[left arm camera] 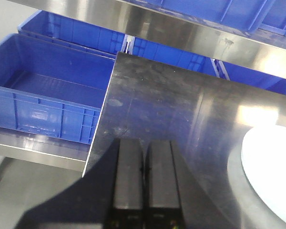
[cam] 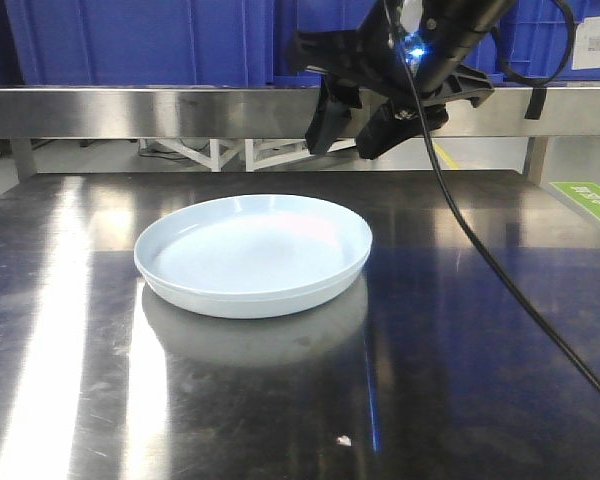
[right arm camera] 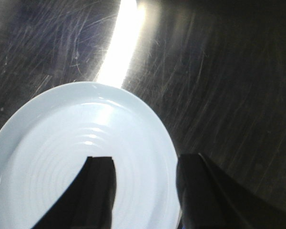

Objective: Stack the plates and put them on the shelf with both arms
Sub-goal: 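Lower the plate onto the first plate and open the right gripper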

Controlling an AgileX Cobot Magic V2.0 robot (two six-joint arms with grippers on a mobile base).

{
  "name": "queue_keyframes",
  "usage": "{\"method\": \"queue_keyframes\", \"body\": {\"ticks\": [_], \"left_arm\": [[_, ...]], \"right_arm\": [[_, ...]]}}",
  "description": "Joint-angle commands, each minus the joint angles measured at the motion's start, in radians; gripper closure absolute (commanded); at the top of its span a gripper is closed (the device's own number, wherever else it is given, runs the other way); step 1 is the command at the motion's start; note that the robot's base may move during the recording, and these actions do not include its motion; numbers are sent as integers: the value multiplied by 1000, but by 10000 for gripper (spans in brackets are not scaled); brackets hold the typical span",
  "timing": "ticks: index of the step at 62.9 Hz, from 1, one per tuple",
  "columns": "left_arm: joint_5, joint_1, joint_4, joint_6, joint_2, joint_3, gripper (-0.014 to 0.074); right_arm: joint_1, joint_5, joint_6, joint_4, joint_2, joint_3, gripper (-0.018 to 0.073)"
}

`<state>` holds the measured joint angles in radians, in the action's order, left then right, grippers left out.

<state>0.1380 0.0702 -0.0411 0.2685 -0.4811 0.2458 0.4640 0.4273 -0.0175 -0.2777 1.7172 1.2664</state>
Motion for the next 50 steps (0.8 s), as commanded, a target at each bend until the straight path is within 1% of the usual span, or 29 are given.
{"method": "queue_keyframes", "body": {"ticks": [1,15,31,48,50], "left_arm": [[-85,-1,0,-1,-1,28,507],[-85,-1,0,-1,-1,28,507],[-85,-1,0,-1,-1,28,507],[-85,-1,0,-1,-1,28,507],[-85,-1,0,-1,-1,28,507]], "right_arm": [[-4,-37,-8,16,-37,35,145],[-20,1,-8,37,30,35,145],[-27,4,-8,37,97,35,145],[-27,12,-8,37,118,35,148],[-27,12,-8,37,118,35,160]]}}
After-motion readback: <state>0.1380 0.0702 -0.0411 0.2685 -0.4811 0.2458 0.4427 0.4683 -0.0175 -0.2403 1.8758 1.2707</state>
